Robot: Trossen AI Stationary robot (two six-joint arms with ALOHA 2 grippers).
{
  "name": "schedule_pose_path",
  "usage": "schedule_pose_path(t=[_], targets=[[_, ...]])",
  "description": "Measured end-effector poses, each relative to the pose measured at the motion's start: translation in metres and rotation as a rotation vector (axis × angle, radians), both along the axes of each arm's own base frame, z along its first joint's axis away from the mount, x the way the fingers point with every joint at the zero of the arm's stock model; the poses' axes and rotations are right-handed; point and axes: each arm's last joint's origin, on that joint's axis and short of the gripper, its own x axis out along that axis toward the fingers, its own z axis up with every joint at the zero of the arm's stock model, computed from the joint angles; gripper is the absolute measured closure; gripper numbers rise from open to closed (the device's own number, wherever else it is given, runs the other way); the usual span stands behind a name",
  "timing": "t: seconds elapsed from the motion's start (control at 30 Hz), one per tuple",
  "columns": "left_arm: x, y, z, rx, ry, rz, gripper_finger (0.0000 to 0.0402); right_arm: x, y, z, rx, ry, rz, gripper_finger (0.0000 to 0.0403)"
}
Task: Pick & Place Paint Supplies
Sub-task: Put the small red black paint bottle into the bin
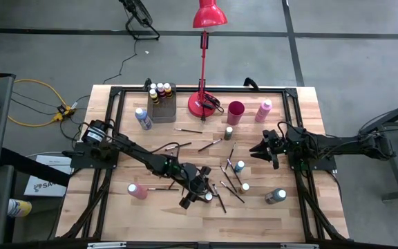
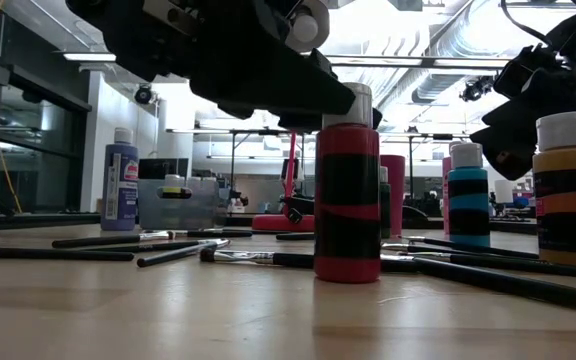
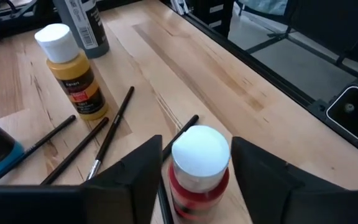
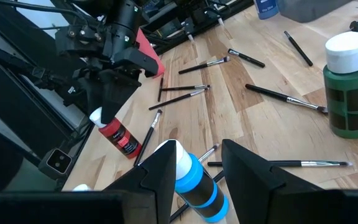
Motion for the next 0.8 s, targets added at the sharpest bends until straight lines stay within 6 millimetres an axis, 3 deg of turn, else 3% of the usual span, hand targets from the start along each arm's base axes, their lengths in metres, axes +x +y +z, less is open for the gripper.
schedule_pose_path(t=[0.2,0.43,0.6,0.8], targets=[[0.000,0.000,0.000,0.001,0.001,-0.001,0.0283,0.000,0.000,0.000,0.000,0.000,0.000,0.0280],[-0.001,0.001,0.004,-0.015,0.006,0.007,0.0288,0.000,0.000,0.000,0.000,0.000,0.000,0.0280],[-0.006,0.009,0.028,-0.067,-0.012,0.042,0.0288,0.000,0.000,0.000,0.000,0.000,0.000,0.0280],[-0.021,0.039,0.065,-0.037,-0.019,0.187,0.0288,0.000,0.000,0.000,0.000,0.000,0.000,0.0280]])
